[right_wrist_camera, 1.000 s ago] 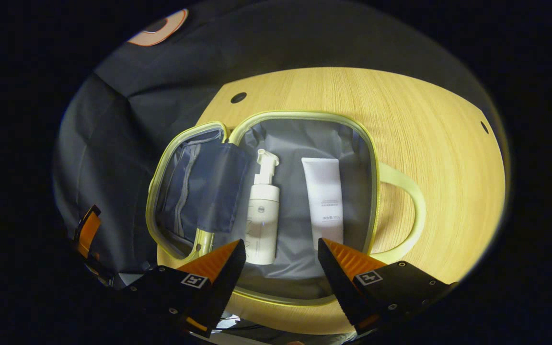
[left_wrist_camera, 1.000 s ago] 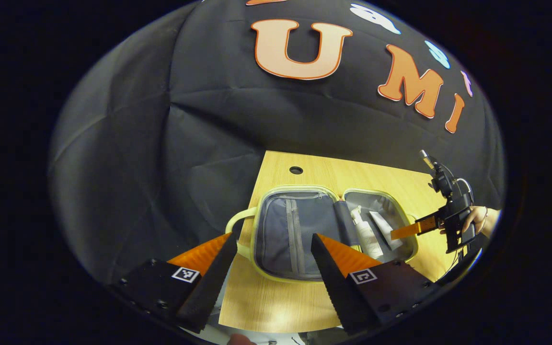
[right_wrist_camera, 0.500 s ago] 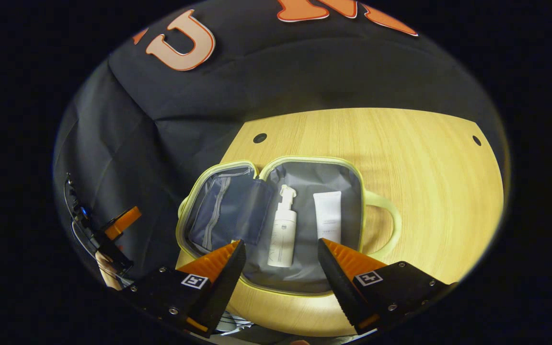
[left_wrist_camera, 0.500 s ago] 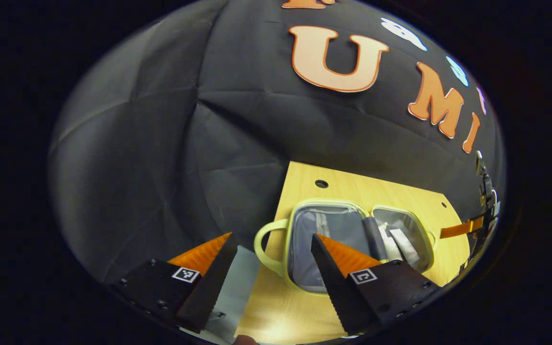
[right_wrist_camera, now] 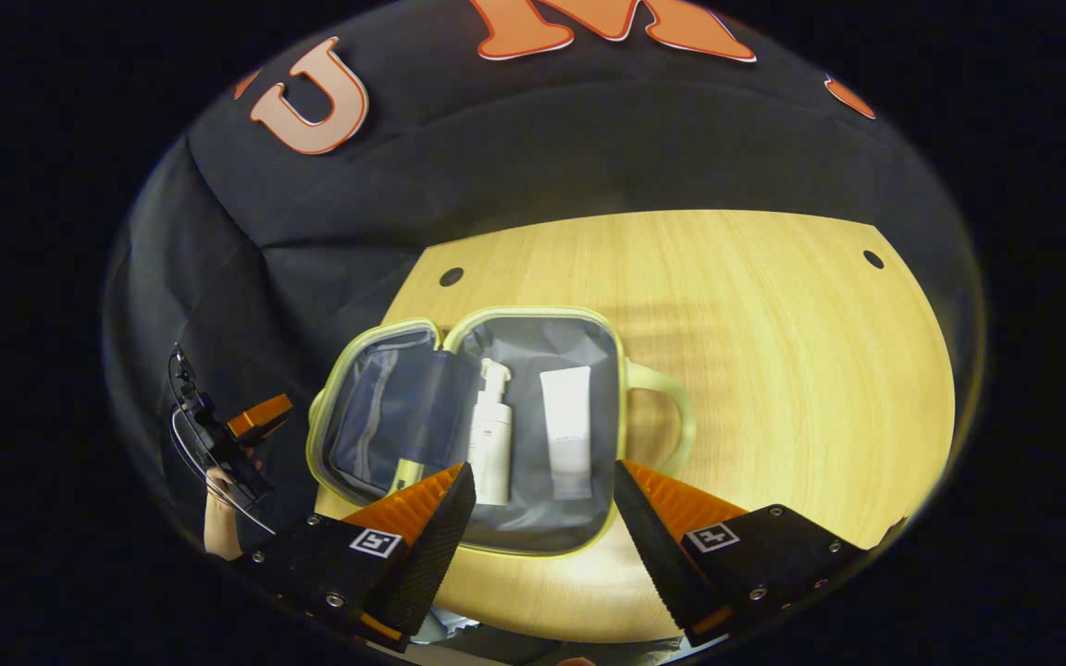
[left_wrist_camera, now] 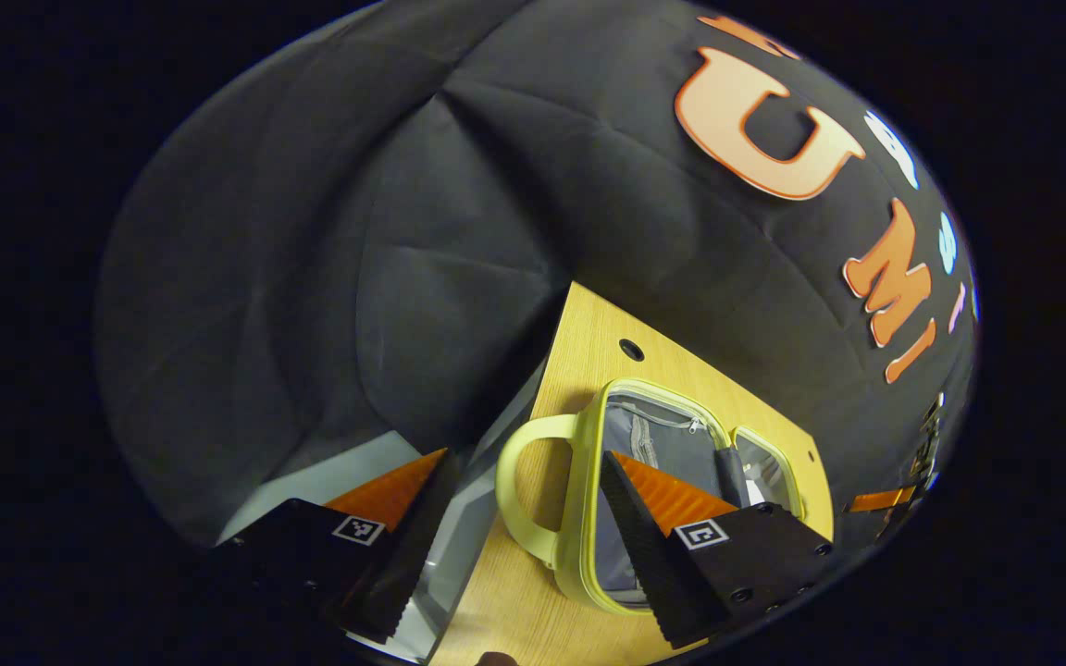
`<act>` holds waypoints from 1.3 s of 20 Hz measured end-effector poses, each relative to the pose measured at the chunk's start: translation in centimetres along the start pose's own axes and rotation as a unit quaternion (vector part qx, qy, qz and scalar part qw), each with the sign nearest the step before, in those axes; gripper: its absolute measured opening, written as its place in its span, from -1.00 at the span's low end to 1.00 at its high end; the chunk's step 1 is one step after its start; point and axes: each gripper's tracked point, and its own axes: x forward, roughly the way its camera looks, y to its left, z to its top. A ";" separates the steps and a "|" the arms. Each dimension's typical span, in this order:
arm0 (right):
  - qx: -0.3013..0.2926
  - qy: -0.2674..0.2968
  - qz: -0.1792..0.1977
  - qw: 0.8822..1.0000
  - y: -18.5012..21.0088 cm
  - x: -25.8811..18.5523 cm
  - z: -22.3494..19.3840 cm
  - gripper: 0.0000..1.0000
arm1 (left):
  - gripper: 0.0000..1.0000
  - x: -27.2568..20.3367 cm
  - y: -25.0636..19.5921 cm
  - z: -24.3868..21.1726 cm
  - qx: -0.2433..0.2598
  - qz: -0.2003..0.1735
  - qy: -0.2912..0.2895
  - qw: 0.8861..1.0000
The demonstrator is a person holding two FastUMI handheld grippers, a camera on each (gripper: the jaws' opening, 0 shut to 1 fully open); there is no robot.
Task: First open the suitcase, pack the skin care products into it, and then close the suitcase.
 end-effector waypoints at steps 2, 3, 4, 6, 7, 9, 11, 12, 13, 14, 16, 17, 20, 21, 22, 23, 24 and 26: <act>0.009 0.006 -0.009 1.000 -0.7 0.2 -0.2 0.92 | 0.96 1.8 1.5 -0.3 -0.018 0.004 0.001 1.000; 0.016 0.009 -0.010 1.000 -0.8 0.2 -0.3 0.92 | 0.95 2.6 1.6 -0.5 -0.032 -0.002 0.003 0.999; 0.023 0.011 -0.011 1.000 -0.9 0.3 -0.4 0.92 | 0.95 3.2 1.7 -0.9 -0.048 -0.011 0.011 0.999; 0.028 0.015 -0.016 0.999 -1.3 0.3 -0.5 0.92 | 0.95 4.3 2.0 -2.1 -0.073 -0.020 0.028 0.997; 0.027 0.018 -0.021 0.999 -1.6 0.5 -0.7 0.92 | 0.95 4.9 1.9 -2.4 -0.087 -0.029 0.030 0.995; 0.028 0.023 -0.025 0.999 -1.8 0.6 -0.9 0.92 | 0.92 5.5 1.2 -2.6 -0.120 -0.058 0.026 0.991; 0.034 0.027 -0.024 0.999 -1.8 0.7 -1.1 0.92 | 0.57 6.6 1.3 -2.5 -0.152 -0.056 0.011 0.987; 0.038 0.030 -0.024 0.999 -1.9 0.8 -1.2 0.92 | 0.23 6.8 0.9 -3.0 -0.170 -0.057 0.021 0.984; 0.042 0.032 -0.023 0.998 -1.9 0.9 -1.3 0.93 | -0.11 6.9 0.9 -3.0 -0.178 -0.055 0.020 0.982; 0.046 0.033 -0.022 0.998 -1.8 0.9 -1.4 0.92 | -0.45 6.1 1.0 -2.6 -0.173 -0.058 0.016 0.983; 0.045 0.031 -0.020 0.998 -1.8 1.0 -1.4 0.92 | -0.78 5.5 0.0 -2.1 -0.150 -0.062 0.011 0.987; 0.043 0.028 -0.019 0.999 -1.7 1.1 -1.3 0.92 | -0.77 5.2 -0.5 -2.0 -0.129 -0.057 0.011 0.990; 0.041 0.022 -0.010 0.999 -1.5 1.0 -0.9 0.92 | -0.79 3.1 -2.0 -0.3 -0.067 -0.046 0.004 0.997; 0.043 0.017 -0.005 0.999 -1.4 0.9 -0.6 0.92 | -0.79 2.2 -2.7 0.6 -0.050 -0.046 0.000 0.998; 0.045 0.011 0.001 0.999 -1.2 0.7 -0.2 0.92 | -0.79 1.4 -3.9 1.6 -0.037 -0.050 -0.007 0.998; 0.046 0.003 0.006 0.999 -1.2 0.5 0.3 0.92 | -0.79 0.4 -5.0 2.3 -0.024 -0.055 -0.013 0.998; 0.046 -0.004 0.010 0.999 -1.2 0.2 0.8 0.92 | -0.79 -0.6 -6.1 3.3 -0.014 -0.061 -0.019 0.998; 0.044 -0.020 0.018 0.999 -1.4 -0.3 1.7 0.92 | -0.79 -2.9 -8.8 5.2 0.006 -0.075 -0.031 0.997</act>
